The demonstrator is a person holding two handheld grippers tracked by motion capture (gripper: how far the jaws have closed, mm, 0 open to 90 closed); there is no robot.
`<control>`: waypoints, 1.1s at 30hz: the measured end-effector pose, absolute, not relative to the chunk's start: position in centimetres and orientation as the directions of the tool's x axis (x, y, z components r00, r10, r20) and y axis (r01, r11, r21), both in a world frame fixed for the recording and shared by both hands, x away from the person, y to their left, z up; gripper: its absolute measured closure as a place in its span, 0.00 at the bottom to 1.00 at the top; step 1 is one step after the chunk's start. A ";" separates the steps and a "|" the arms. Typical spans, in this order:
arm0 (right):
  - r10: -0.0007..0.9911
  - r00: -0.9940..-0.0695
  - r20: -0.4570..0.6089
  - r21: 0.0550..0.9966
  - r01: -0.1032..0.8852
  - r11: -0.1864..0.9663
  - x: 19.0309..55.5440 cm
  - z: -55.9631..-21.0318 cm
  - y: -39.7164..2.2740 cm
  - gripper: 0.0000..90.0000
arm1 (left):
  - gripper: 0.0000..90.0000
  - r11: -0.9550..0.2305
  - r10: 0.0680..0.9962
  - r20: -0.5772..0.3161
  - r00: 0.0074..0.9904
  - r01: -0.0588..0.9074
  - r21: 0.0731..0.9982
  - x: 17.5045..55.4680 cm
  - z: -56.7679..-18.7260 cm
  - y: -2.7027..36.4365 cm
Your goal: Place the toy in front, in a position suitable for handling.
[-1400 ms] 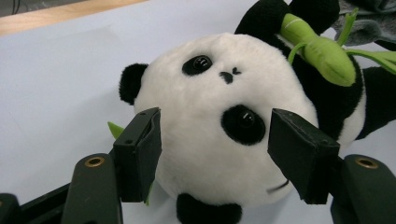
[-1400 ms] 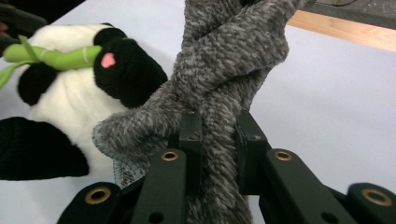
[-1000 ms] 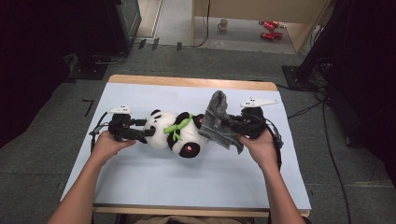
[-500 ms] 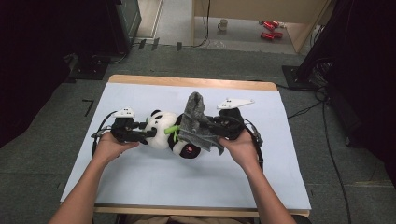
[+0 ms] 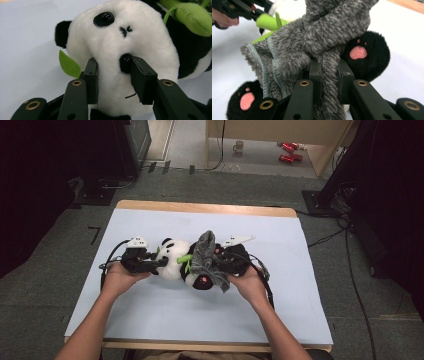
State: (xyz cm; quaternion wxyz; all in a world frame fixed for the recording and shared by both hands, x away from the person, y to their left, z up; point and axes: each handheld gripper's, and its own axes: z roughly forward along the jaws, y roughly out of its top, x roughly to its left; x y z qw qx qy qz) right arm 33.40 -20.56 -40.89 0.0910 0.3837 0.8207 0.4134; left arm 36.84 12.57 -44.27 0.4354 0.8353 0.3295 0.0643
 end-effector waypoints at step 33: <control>0.761 -0.625 0.173 0.716 0.610 0.338 34.7 -41.6 -25.3 0.88 | 0.93 -0.305 0.608 -0.277 0.744 0.541 0.784 35.4 -42.7 11.2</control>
